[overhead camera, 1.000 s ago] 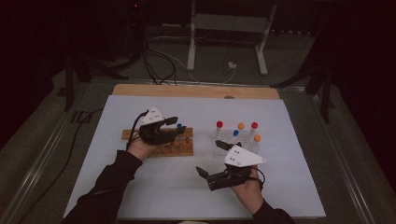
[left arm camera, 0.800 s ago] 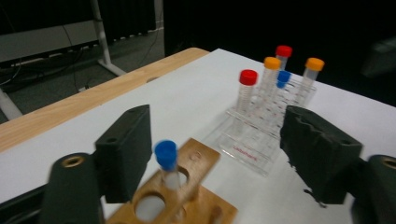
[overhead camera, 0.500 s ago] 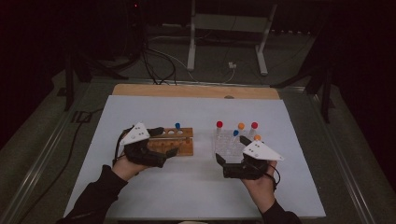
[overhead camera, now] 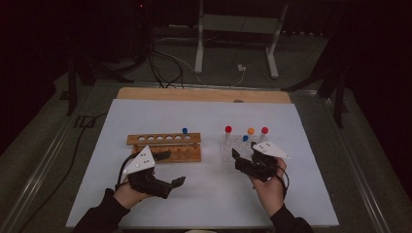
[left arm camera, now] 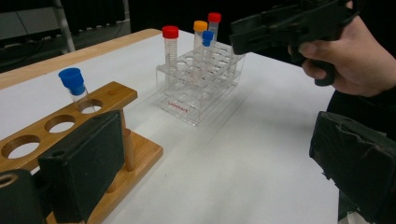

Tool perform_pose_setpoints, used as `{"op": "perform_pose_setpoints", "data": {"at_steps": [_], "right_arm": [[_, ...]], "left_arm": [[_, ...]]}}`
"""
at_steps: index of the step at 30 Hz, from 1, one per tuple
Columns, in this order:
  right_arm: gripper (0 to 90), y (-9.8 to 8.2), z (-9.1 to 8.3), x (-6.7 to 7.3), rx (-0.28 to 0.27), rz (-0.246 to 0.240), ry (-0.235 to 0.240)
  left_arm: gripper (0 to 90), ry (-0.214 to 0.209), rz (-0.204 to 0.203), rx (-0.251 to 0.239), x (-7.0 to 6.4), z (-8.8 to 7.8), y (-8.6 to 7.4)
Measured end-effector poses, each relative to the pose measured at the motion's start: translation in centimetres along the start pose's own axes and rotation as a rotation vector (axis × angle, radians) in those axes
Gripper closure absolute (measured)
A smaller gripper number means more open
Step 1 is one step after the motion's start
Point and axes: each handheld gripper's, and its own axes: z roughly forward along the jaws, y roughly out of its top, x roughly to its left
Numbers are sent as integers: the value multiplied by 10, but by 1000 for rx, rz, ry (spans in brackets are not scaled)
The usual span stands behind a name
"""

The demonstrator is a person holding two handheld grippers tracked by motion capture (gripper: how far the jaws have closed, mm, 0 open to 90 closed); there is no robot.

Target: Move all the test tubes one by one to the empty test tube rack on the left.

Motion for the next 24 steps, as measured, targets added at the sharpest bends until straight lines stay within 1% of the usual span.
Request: {"op": "perform_pose_setpoints", "data": {"at_steps": [1,3,5,6,8,9,11,12,13,15,17,18,24], "right_arm": [[320,0,2,-1,13,14,-2],[343,0,6,-2,31,24,-11],[389,0,10,-3,45,31,-27],[410,0,11,-3,49,31,-37],[443,1,15,-4,61,33,-53],[465,2,16,-4,67,24,-72],[505,2,20,-6,88,40,-79],[520,2,22,-7,91,39,-94],[531,2,23,-8,101,44,-100],[570,1,25,-10,111,50,-105],[586,2,27,-12,122,60,-102],[597,2,28,-12,124,61,-98],[640,5,37,-12,145,63,-105]], "left_arm": [[44,0,1,0,0,0,0],[44,2,5,-1,1,0,0],[44,-1,-5,-5,1,0,0],[44,4,-4,-3,2,0,0],[44,0,-1,-3,2,0,0],[43,7,-1,-4,2,-1,0],[44,6,-4,-8,2,-1,0],[44,10,0,-7,2,-1,0],[44,6,0,-6,2,-1,0],[44,9,0,-7,2,-1,0],[44,3,-2,-6,1,-1,0],[44,8,5,-3,1,-1,0],[44,6,4,-7,1,-1,0]]}}
